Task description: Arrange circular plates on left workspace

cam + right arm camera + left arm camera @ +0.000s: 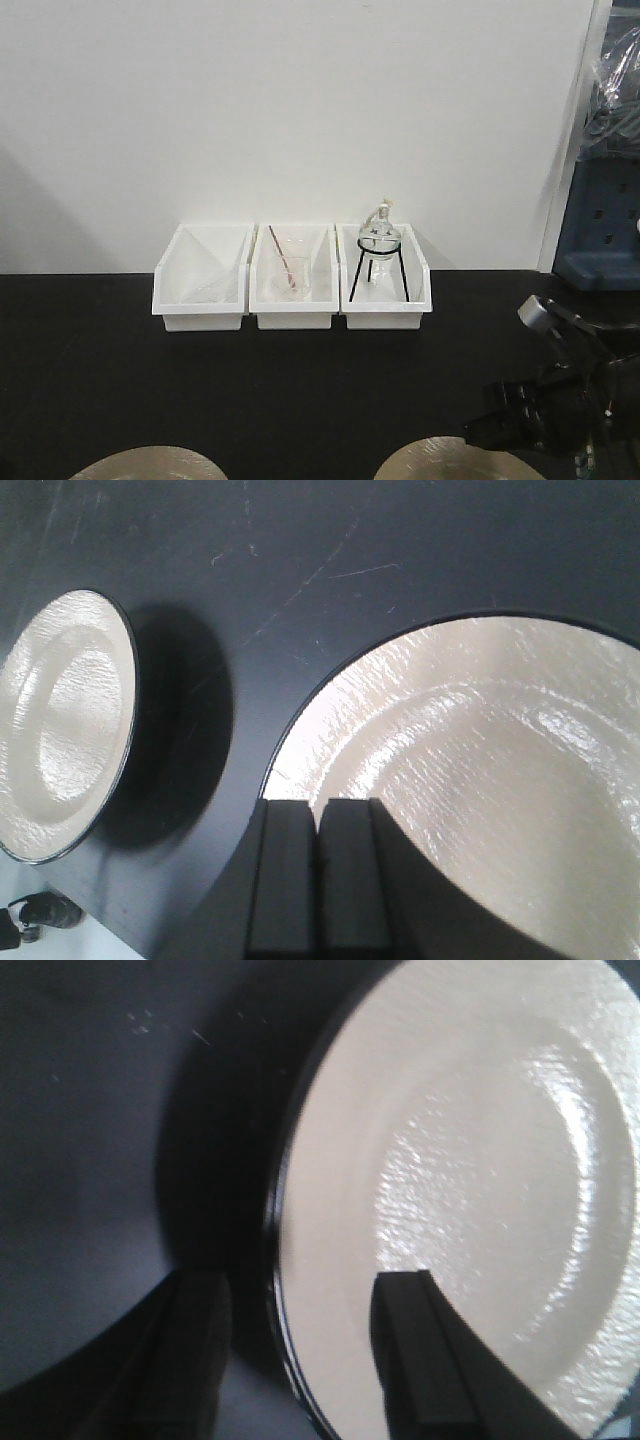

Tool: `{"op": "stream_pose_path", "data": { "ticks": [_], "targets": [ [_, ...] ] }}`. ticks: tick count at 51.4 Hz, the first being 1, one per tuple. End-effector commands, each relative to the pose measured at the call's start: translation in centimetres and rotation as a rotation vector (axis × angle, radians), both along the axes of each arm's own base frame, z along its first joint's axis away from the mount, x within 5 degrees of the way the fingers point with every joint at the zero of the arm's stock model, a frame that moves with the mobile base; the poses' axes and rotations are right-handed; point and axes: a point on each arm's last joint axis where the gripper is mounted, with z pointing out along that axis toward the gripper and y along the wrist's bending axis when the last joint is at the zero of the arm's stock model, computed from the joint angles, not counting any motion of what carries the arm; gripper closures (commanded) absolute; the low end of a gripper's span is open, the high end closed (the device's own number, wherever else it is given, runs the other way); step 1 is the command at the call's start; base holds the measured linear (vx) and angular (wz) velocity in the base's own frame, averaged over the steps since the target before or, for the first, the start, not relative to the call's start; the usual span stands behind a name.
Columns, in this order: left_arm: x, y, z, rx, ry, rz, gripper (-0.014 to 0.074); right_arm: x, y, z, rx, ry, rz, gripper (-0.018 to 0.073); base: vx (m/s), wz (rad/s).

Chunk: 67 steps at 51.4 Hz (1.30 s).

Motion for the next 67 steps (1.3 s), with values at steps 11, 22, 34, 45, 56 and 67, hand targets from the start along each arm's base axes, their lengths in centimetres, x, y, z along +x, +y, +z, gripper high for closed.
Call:
{"op": "stream_pose_path", "data": {
  "ticks": [11, 22, 34, 45, 56, 67],
  "targets": [
    [1.7, -0.5, -2.1, -0.129, 0.021, -0.018, 0.0129, 0.1, 0.0, 2.3, 0.037, -0.081, -0.007, 0.0561, 0.0, 0.0],
    [2.8, -2.2, -3.3, -0.394, -0.018, -0.09, 0.0129, 0.1, 0.0, 2.3, 0.037, -0.082, -0.007, 0.0561, 0.0, 0.0],
    [2.9, -2.9, -5.6, -0.397, 0.072, -0.118, 0.024, 0.1, 0.0, 2.3, 0.037, -0.082, -0.007, 0.0561, 0.0, 0.0],
    [3.2, -3.6, -5.6, -0.435, 0.069, -0.105, 0.0606, 0.1, 0.0, 2.3, 0.035, -0.084, -0.005, 0.0561, 0.0, 0.0],
    [4.5, -5.1, -3.2, -0.66, -0.045, -0.011, 0.0602, 0.1, 0.0, 2.3, 0.035, -0.084, -0.004, 0.0561, 0.0, 0.0],
    [7.2, -6.6, -1.2, -0.782, -0.183, 0.217, 0.0598, 0.1, 0.0, 2.3, 0.035, -0.084, -0.004, 0.0561, 0.0, 0.0]
  ]
}}
